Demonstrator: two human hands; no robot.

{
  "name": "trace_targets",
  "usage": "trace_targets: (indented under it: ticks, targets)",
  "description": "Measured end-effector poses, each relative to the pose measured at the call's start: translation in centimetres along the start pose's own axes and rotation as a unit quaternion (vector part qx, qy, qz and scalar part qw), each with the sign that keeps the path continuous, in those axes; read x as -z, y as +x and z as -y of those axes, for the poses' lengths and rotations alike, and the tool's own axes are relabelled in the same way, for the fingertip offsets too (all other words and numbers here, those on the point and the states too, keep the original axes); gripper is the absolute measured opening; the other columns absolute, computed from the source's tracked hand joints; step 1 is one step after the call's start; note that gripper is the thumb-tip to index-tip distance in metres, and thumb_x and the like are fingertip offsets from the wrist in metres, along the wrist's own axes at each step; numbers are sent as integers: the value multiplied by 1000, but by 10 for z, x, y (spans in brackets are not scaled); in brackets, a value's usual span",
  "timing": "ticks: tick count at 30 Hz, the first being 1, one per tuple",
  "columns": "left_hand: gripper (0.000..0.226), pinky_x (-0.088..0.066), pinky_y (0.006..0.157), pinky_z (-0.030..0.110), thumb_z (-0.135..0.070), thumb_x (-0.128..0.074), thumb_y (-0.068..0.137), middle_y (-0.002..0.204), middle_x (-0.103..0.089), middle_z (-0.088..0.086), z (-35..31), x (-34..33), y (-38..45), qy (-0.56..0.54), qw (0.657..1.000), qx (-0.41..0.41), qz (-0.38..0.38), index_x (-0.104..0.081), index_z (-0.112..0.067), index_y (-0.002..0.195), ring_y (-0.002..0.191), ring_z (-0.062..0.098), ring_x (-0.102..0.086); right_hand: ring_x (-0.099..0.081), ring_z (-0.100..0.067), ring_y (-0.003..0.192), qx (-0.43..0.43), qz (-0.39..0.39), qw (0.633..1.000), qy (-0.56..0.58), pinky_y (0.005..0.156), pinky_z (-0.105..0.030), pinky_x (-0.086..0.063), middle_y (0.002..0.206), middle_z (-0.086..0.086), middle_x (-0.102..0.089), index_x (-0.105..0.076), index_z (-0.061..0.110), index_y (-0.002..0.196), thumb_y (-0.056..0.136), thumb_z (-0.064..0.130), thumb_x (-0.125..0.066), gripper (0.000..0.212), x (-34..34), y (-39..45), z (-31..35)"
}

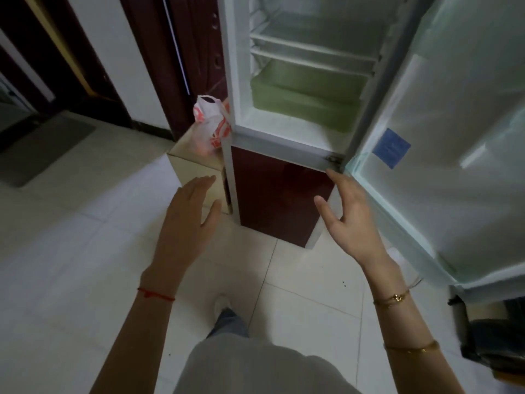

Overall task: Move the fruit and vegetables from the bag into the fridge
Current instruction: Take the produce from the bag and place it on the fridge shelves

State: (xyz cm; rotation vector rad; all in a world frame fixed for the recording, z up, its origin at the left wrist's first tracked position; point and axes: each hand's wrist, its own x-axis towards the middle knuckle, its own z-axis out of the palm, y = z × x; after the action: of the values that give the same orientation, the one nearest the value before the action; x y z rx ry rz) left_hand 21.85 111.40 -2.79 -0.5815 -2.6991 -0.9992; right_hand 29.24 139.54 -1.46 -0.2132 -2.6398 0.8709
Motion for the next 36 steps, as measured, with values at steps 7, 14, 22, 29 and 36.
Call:
trace_targets:
  ticks: [7, 14, 22, 29, 36]
  targets:
    - [42, -37, 109, 52, -21, -55, 97, 137, -54, 7, 91, 31, 52, 16, 1000, 21, -2, -49, -13, 138, 130, 21, -47, -40, -16, 133, 2, 21, 1000, 15, 112, -28, -30, 140, 0, -49, -44, 17, 141, 96, 36, -55, 51, -73, 77, 41]
    - [47, -34, 113, 49, -33, -45, 98, 143, -50, 4, 170, 67, 116, 31, 998, 44, 22, -46, -15, 141, 135, 17, -42, -40, -15, 132, 16, 39, 999, 28, 107, -19, -25, 138, -1, -50, -44, 17, 140, 95, 36, -56, 50, -146, 151, 93]
    - [49, -35, 113, 49, -37, -41, 98, 146, -48, 3, 239, 77, 178, 26, 997, 69, 26, -44, -17, 143, 137, 17, -40, -37, -2, 127, 23, 72, 996, 48, 102, -18, -25, 140, 2, -49, -42, 21, 142, 96, 34, -55, 50, -208, 223, 123]
    - [51, -37, 112, 48, -39, -41, 97, 145, -50, 5, 291, 71, 256, 28, 995, 91, 17, -46, -15, 141, 135, 20, -44, -43, -13, 130, 37, 114, 991, 56, 107, -25, -32, 141, 0, -50, -42, 18, 141, 95, 41, -51, 52, -278, 310, 130]
    - [48, -38, 111, 39, -40, -42, 99, 143, -51, 4, 336, 59, 368, 22, 996, 81, 21, -45, -17, 142, 134, 19, -45, -54, -15, 112, 50, 107, 988, 98, 91, -39, -51, 130, 6, -53, -45, 26, 137, 98, 33, -51, 39, -333, 413, 133]
